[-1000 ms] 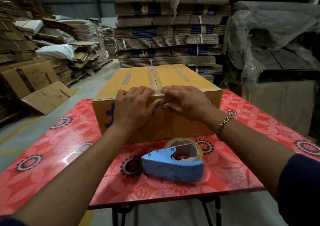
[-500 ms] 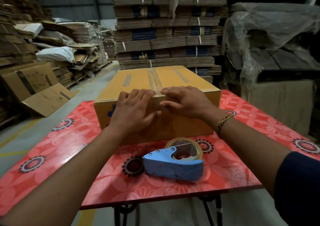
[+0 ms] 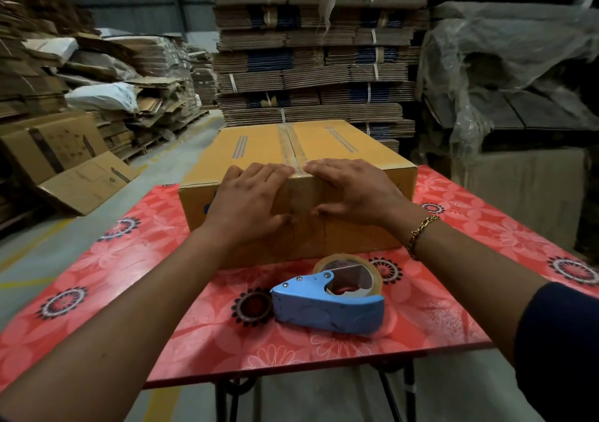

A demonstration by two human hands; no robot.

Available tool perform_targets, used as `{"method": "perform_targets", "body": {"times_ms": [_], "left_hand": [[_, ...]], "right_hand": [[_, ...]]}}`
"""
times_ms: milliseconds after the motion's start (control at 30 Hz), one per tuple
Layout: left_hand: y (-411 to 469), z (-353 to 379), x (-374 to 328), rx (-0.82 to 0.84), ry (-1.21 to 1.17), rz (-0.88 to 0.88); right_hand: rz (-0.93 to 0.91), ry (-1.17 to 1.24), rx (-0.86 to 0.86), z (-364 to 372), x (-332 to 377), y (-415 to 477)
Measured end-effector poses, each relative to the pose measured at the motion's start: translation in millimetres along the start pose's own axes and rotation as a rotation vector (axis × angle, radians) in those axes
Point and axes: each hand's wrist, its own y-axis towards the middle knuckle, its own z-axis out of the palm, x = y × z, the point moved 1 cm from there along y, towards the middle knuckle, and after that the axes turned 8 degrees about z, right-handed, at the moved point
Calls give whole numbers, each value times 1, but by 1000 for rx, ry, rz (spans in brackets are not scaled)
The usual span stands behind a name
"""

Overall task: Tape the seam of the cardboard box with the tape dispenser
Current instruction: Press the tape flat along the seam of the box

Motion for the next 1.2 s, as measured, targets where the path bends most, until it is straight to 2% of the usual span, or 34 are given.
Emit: {"method": "perform_targets", "body": {"times_ms": [67, 167, 300, 533, 867, 1200], "left_hand": [[2, -6, 1, -20, -56, -2], [12, -11, -3, -104, -152, -99], [19, -2, -13, -195, -26, -153], [9, 18, -15, -279, 91, -92], [0, 14, -10, -172, 78, -5], [-1, 7, -8, -35, 71, 4]], "right_hand": [[72, 67, -13, -3, 1, 2], [122, 134, -125, 0, 5, 4], [70, 127, -239, 9, 6, 2], [-22, -49, -225, 19, -3, -3], [-47, -98, -146, 15, -3, -5], [-51, -111, -69, 3, 2, -10]]}}
